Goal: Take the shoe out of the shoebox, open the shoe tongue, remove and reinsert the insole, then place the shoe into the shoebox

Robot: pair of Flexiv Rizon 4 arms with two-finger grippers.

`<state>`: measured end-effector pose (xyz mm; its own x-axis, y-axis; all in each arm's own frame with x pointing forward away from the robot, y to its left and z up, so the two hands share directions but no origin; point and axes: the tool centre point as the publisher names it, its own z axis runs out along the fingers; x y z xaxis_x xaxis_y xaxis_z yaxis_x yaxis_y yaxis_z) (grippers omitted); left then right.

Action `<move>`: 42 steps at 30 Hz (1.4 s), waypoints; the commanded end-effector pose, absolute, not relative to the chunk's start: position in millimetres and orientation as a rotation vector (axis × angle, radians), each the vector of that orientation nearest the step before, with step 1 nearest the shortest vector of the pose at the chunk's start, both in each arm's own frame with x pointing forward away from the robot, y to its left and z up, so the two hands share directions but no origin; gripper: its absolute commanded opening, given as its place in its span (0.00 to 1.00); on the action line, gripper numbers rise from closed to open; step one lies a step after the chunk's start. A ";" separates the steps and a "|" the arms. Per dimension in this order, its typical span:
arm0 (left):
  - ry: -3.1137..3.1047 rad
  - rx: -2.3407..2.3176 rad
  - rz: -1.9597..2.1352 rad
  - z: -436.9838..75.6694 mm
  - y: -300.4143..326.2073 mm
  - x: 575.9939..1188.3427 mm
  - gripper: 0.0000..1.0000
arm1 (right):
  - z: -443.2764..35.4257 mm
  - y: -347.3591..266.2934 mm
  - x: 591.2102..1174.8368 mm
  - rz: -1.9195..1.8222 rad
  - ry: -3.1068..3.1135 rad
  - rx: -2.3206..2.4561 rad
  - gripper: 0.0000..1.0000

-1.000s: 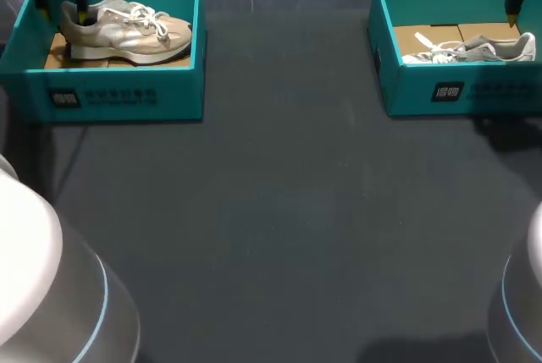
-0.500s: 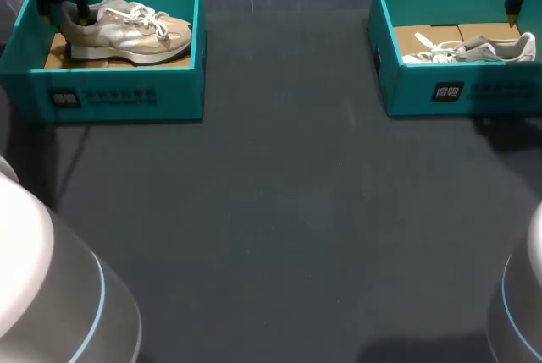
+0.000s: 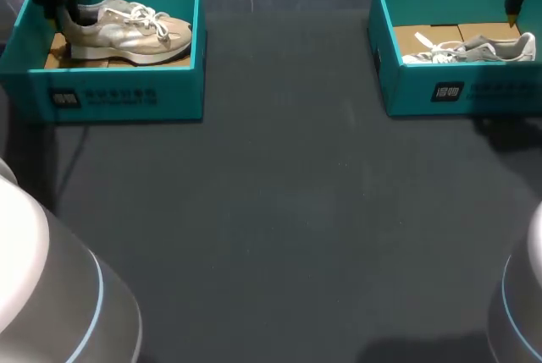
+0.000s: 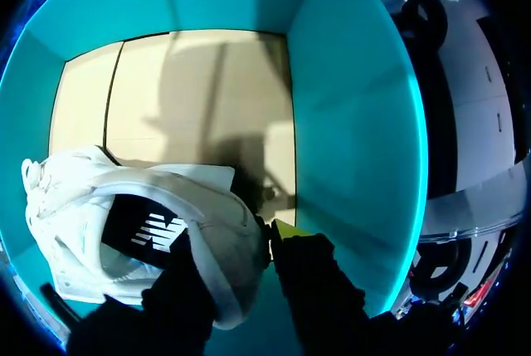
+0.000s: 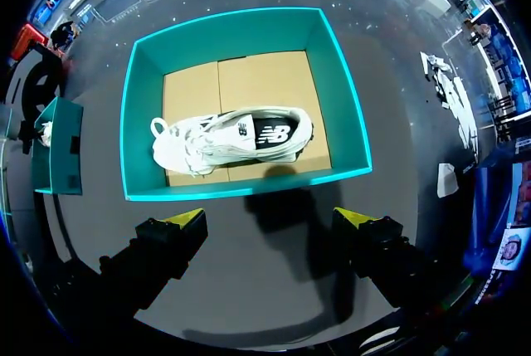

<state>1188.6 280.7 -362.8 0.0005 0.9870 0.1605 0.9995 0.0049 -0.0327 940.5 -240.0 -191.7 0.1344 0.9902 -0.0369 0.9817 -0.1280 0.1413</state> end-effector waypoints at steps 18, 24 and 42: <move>-2.219 -2.138 -0.083 -317.3 290.9 1179.4 0.00 | -191.5 -240.0 939.4 0.100 1.981 2.263 1.00; -2.268 -2.130 -0.109 -281.8 291.4 1175.3 0.00 | -191.5 -240.0 939.4 0.100 1.981 2.263 1.00; -2.282 -2.161 -0.277 -179.0 270.3 1143.4 0.00 | -191.5 -240.0 939.4 0.100 1.981 2.263 1.00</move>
<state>1174.6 278.8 -211.4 -0.0620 0.9930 0.1005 0.9955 0.0543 0.0779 940.5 -239.9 -191.7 0.1343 0.9902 -0.0370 0.9817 -0.1279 0.1413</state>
